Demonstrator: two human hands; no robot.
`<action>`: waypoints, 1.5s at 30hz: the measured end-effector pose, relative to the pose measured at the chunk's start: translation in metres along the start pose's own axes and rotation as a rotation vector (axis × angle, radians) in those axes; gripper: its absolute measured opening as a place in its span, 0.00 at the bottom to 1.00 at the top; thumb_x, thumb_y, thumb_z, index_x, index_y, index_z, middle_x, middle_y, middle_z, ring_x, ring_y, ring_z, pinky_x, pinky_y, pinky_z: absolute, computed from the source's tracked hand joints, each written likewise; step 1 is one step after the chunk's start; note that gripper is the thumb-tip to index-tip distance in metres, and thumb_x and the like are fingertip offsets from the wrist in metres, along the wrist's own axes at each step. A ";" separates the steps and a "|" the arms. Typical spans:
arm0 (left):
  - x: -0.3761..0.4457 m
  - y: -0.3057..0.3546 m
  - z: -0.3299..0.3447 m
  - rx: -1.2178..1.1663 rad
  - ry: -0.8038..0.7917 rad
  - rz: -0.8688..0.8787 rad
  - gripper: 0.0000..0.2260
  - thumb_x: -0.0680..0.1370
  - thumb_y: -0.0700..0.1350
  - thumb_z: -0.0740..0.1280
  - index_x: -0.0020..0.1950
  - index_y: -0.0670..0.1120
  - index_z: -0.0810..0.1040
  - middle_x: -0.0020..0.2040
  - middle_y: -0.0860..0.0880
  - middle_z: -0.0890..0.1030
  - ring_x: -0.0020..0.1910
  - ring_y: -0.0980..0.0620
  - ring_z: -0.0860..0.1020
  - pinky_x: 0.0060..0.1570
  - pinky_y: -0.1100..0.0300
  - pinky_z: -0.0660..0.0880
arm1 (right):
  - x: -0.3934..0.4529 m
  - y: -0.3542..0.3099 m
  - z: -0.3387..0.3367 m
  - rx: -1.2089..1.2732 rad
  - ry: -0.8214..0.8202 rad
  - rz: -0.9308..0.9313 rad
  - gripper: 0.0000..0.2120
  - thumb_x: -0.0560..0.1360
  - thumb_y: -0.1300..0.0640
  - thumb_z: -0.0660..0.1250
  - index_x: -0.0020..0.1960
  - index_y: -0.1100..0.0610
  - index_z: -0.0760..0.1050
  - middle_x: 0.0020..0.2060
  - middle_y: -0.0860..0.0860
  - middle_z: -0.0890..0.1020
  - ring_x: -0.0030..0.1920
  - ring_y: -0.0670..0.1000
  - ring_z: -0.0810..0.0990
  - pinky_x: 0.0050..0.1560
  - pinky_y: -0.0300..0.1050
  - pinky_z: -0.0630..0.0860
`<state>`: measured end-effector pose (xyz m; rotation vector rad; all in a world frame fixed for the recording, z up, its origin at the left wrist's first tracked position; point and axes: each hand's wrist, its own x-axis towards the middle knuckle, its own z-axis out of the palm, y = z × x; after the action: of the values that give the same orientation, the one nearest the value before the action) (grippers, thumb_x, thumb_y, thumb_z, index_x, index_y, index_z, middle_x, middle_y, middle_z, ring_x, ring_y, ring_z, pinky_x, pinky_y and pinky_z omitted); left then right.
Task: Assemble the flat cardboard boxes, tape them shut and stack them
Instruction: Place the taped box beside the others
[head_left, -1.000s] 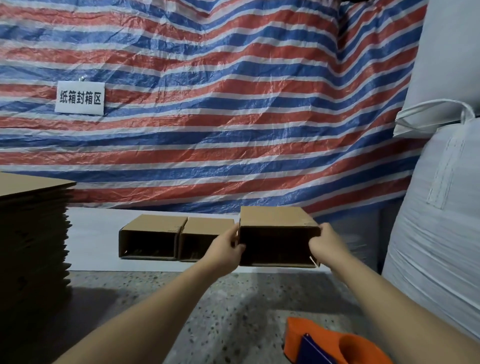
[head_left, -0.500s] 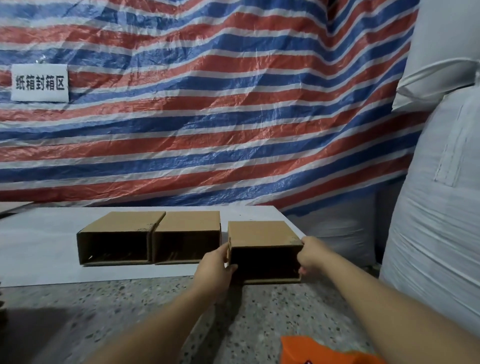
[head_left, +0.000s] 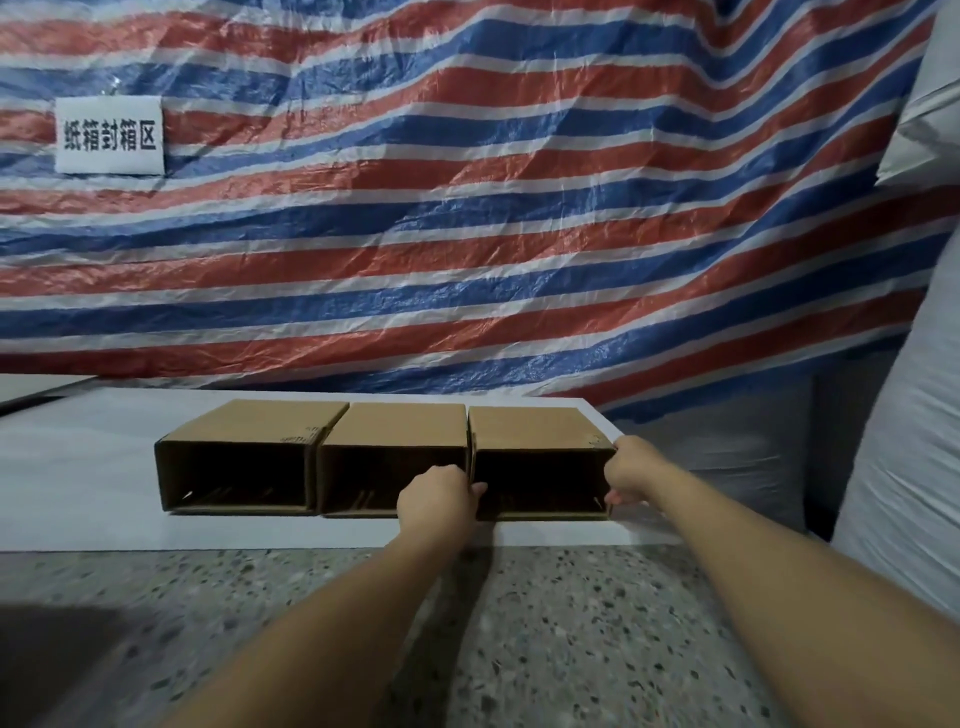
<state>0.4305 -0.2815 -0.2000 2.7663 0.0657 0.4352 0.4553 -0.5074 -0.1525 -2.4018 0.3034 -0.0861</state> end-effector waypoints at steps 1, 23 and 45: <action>0.001 -0.001 0.002 -0.009 -0.001 -0.008 0.20 0.81 0.59 0.61 0.43 0.45 0.80 0.38 0.48 0.81 0.38 0.48 0.80 0.40 0.55 0.79 | 0.000 0.000 0.001 -0.015 0.007 -0.006 0.14 0.79 0.71 0.58 0.64 0.64 0.70 0.54 0.63 0.77 0.44 0.59 0.81 0.51 0.56 0.84; -0.113 0.010 -0.152 -0.263 0.073 0.069 0.29 0.83 0.62 0.49 0.31 0.45 0.70 0.28 0.49 0.73 0.27 0.51 0.72 0.26 0.58 0.63 | -0.161 -0.075 -0.043 -0.114 0.075 -0.214 0.11 0.80 0.57 0.58 0.58 0.59 0.74 0.45 0.54 0.78 0.43 0.52 0.79 0.39 0.45 0.77; -0.386 -0.137 -0.283 -0.545 0.234 0.048 0.30 0.82 0.60 0.52 0.24 0.46 0.69 0.19 0.52 0.72 0.19 0.58 0.69 0.25 0.60 0.64 | -0.476 -0.128 0.046 0.269 0.102 -0.438 0.23 0.81 0.47 0.61 0.42 0.68 0.77 0.29 0.53 0.74 0.30 0.50 0.71 0.32 0.44 0.64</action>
<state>-0.0226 -0.0982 -0.1049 2.1785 -0.0566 0.6746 0.0248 -0.2702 -0.0923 -2.1592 -0.1841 -0.4218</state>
